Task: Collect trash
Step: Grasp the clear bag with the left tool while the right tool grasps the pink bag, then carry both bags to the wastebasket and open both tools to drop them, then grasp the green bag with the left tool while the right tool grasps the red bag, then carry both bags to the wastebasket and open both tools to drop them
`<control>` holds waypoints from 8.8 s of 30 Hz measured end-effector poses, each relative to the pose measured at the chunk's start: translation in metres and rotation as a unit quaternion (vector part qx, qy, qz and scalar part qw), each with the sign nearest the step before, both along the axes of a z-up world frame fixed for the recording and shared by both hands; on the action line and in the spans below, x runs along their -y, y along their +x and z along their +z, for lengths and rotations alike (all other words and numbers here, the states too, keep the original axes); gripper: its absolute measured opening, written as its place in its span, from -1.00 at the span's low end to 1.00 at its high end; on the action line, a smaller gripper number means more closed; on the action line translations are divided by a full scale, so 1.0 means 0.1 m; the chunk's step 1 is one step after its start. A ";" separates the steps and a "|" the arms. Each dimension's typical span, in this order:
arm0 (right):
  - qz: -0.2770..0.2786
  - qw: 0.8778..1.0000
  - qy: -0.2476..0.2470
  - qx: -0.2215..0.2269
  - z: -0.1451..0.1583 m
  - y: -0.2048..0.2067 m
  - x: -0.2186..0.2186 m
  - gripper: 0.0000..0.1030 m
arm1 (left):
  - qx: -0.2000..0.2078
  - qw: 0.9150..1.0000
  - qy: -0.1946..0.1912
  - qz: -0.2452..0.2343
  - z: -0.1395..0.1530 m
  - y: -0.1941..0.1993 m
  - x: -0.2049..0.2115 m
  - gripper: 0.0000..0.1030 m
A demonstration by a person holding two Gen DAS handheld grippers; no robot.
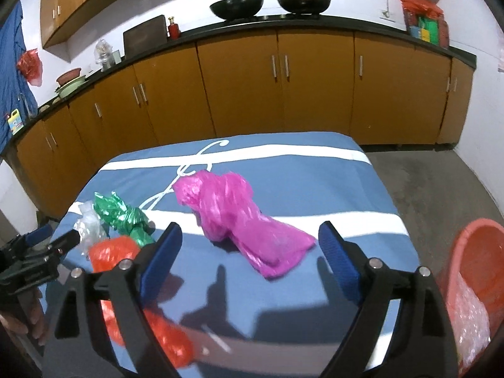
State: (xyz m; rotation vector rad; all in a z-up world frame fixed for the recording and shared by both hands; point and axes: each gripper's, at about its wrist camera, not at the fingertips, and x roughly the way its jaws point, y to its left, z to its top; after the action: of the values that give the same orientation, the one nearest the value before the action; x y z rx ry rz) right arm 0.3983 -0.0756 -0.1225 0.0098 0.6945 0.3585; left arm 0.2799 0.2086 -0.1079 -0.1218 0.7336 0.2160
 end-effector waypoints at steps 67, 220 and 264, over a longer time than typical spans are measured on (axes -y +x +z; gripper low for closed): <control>-0.209 0.977 0.035 0.033 0.66 -1.15 2.25 -0.19 | 0.062 0.972 -0.083 -0.213 0.85 -0.33 1.75 -0.07; -0.059 0.996 0.023 -0.061 -0.35 -0.59 0.68 -0.25 | -0.054 0.985 0.007 -0.163 -0.18 0.66 0.63 0.06; -0.195 0.978 0.050 0.046 0.70 -1.55 2.32 -0.25 | 0.085 0.959 -0.032 -0.268 1.07 -0.17 2.18 -0.61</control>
State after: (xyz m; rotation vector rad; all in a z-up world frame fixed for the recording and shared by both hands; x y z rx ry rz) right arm 0.2433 -0.3074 -0.0528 0.2219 0.5661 0.0150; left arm 0.2633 -0.0097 -0.0010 0.0008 0.5770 -0.3327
